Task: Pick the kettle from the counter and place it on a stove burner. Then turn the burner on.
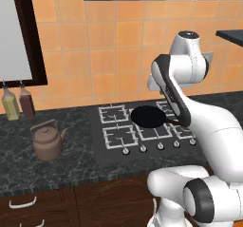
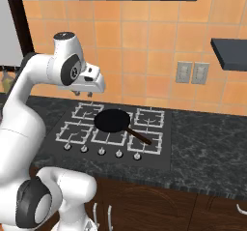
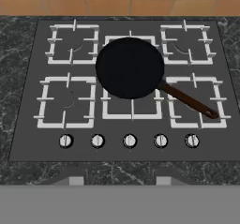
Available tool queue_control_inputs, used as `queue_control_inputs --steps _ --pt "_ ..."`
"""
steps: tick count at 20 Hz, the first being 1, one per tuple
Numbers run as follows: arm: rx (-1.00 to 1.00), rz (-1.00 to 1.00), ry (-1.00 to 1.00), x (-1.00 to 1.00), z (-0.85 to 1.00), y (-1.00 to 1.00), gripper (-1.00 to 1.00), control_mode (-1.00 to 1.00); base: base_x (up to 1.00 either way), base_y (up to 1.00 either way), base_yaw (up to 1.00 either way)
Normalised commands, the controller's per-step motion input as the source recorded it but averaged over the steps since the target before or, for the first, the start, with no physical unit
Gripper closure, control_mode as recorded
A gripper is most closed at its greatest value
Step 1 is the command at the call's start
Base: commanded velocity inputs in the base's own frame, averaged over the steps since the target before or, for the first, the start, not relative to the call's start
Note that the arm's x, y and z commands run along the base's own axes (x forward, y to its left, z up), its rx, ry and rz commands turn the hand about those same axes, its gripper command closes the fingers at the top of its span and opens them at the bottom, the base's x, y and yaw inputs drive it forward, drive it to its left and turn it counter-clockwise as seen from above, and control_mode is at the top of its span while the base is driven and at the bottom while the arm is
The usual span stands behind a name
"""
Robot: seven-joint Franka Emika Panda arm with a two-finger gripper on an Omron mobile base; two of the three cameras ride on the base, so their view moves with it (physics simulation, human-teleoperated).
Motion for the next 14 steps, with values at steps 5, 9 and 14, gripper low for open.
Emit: queue_control_inputs --steps 5,9,14 --pt "0.0 0.0 0.0 -0.33 -0.06 0.59 -1.0 -1.0 0.0 0.0 0.0" --pt "0.0 0.08 0.01 -0.24 -0.06 1.0 -1.0 -1.0 0.0 0.0 0.0" --pt "0.0 0.13 0.0 0.04 -0.14 1.0 -1.0 -1.0 0.0 0.0 0.0"
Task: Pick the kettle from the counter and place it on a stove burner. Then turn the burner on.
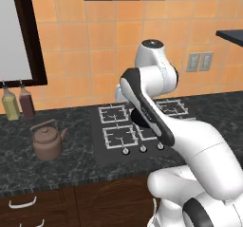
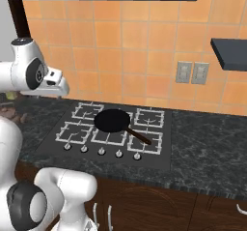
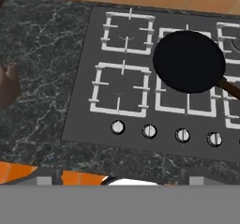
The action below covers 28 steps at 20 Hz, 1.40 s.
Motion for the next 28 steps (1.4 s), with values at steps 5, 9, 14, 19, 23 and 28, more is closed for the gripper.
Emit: queue_control_inputs --steps 5,9,14,19,23,28 --pt "0.03 0.29 0.07 0.46 -0.3 1.0 -1.0 -1.0 0.0 0.0 0.0" --pt "0.02 0.32 0.19 0.65 -0.42 1.0 -1.0 -1.0 0.0 0.0 0.0" --pt "0.0 0.12 0.3 0.74 -0.3 1.0 -1.0 -1.0 0.0 0.0 0.0" --pt "-0.03 -0.2 0.15 0.19 0.0 0.53 -1.0 -1.0 0.0 0.0 0.0" --pt "-0.09 -0.26 0.12 0.0 -0.07 0.5 -1.0 -1.0 0.0 0.0 0.0" --pt "-0.04 -0.12 -0.03 -0.09 -0.41 0.26 -1.0 -1.0 0.0 0.0 0.0"
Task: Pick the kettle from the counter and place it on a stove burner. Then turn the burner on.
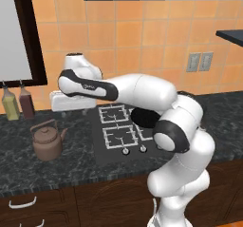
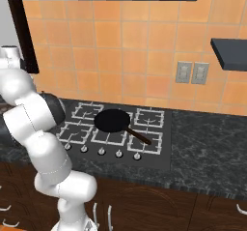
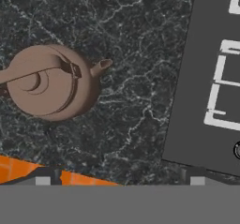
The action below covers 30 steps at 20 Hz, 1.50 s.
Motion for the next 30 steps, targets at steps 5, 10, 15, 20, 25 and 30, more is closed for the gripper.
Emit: queue_control_inputs --steps 5,10,15,20,25,30 --pt "0.0 -0.12 0.0 0.07 -0.2 0.32 -1.0 -1.0 0.0 0.0 0.0" --pt "0.0 -0.12 0.0 0.01 0.0 0.32 -1.0 -1.0 0.0 0.0 0.0" --pt "0.0 -0.08 -0.01 0.03 -0.06 0.39 -1.0 -1.0 0.0 0.0 0.0" --pt "0.0 -0.08 0.0 0.22 -0.21 0.28 -1.0 -1.0 0.0 0.0 0.0" --pt "0.0 -0.08 0.0 0.28 -0.18 0.19 -1.0 -1.0 0.0 0.0 0.0" --pt "0.0 -0.1 0.02 0.24 -0.13 0.05 -1.0 -1.0 0.0 0.0 0.0"
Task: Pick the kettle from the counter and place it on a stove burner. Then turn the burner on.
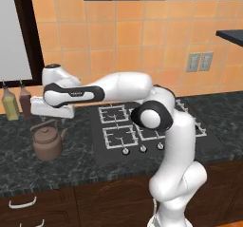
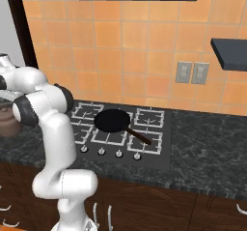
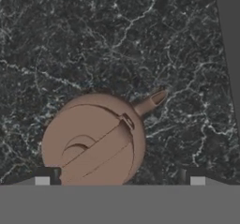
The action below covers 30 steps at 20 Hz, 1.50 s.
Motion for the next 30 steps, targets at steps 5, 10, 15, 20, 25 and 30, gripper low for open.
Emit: queue_control_inputs --steps 5,10,15,20,25,30 --pt "0.0 -0.11 0.05 0.02 -0.07 0.01 -1.0 -1.0 0.0 0.0 0.0" --pt "0.0 -0.1 0.0 0.0 0.0 0.11 -1.0 -1.0 0.0 0.0 0.0" --pt "0.0 -0.05 0.0 0.01 -0.02 0.3 -1.0 -1.0 0.0 0.0 0.0" --pt "0.0 -0.02 0.0 0.0 -0.17 0.17 -1.0 -1.0 0.0 0.0 0.0" --pt "0.0 0.0 0.0 0.01 -0.18 0.01 -1.0 -1.0 0.0 0.0 0.0" --pt "0.0 0.0 0.0 0.01 -0.02 0.0 -1.0 -1.0 0.0 0.0 0.0"
